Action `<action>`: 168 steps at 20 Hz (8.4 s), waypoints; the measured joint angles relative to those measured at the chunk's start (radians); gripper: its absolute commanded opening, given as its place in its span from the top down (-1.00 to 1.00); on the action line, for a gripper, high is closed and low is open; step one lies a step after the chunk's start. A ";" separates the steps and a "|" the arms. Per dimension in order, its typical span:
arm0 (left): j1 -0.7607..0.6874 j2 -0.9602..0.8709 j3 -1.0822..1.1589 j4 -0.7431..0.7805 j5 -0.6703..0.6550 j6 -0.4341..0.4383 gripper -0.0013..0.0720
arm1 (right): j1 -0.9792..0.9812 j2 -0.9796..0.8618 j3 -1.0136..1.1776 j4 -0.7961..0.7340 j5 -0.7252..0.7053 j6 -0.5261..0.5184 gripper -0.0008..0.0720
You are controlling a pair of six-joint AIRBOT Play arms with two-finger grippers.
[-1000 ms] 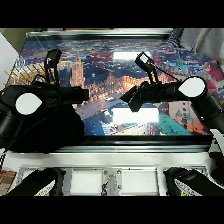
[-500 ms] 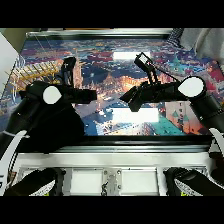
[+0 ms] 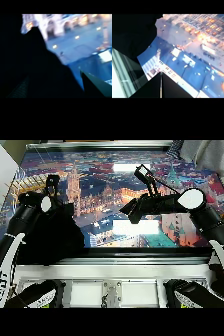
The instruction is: Fold the clothes and pants, and hang the long-sleeved shirts on hangers.
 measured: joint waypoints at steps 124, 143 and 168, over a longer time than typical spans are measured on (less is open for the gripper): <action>-0.335 -0.801 0.680 -1.024 -0.438 0.592 0.93 | -0.653 -0.044 0.310 -0.129 0.229 0.456 0.93; -0.135 0.072 -0.156 -0.772 -0.233 0.420 0.93 | -0.257 -0.418 0.606 -0.278 0.052 0.490 -0.24; -0.036 -0.040 -0.239 -0.757 -0.145 0.425 0.93 | -0.341 -0.060 -0.539 -0.260 -0.090 0.512 0.93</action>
